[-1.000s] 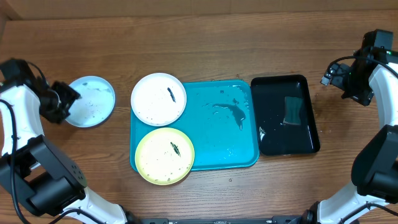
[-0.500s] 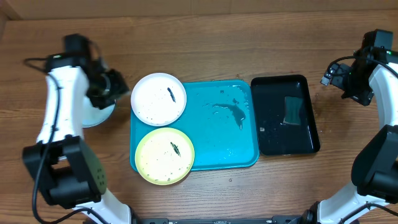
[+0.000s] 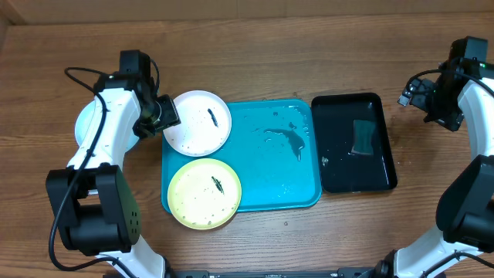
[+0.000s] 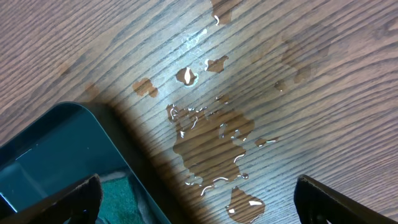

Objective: Clean dirty plates on tray and stack at the side
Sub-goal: 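Move the left gripper to the rim of the top-left white plate, then grip the white plate rim and slide it to the teal tray center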

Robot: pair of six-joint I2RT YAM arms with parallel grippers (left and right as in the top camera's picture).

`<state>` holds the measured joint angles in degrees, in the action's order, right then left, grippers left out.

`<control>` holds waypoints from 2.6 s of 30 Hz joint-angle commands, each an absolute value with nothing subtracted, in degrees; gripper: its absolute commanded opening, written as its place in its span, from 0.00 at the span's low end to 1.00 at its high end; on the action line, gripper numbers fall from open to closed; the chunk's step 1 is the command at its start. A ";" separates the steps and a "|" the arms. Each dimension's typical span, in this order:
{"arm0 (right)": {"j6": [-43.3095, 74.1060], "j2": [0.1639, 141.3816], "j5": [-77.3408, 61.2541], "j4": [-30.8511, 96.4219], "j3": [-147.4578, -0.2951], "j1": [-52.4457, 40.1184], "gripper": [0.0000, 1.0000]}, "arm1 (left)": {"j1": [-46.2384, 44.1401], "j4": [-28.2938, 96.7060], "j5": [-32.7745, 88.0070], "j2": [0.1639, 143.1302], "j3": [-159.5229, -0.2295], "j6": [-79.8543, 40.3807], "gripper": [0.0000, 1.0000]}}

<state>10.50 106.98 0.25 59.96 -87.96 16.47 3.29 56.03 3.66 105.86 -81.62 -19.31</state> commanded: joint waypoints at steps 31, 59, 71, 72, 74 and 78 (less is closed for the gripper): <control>10.74 105.65 0.34 59.68 -89.23 16.62 1.00 | 3.07 42.33 2.35 105.38 -69.49 -22.33 0.19; 10.74 105.65 0.36 59.68 -89.23 16.62 1.00 | -4.43 46.39 13.54 105.19 -73.32 -22.15 0.16; 10.72 105.65 0.36 59.70 -89.23 16.62 1.00 | -2.07 56.73 -3.22 105.21 -80.79 -21.45 0.59; 10.72 105.65 0.36 59.68 -89.23 16.62 1.00 | -2.04 56.42 -3.64 105.32 -80.05 -21.45 0.57; 10.72 105.65 0.36 59.68 -89.23 16.62 1.00 | -2.04 55.29 -3.60 105.43 -78.74 -21.78 0.56; 10.72 105.65 0.36 59.68 -89.23 16.62 1.00 | -2.04 51.07 -3.60 105.62 -75.20 -21.89 0.49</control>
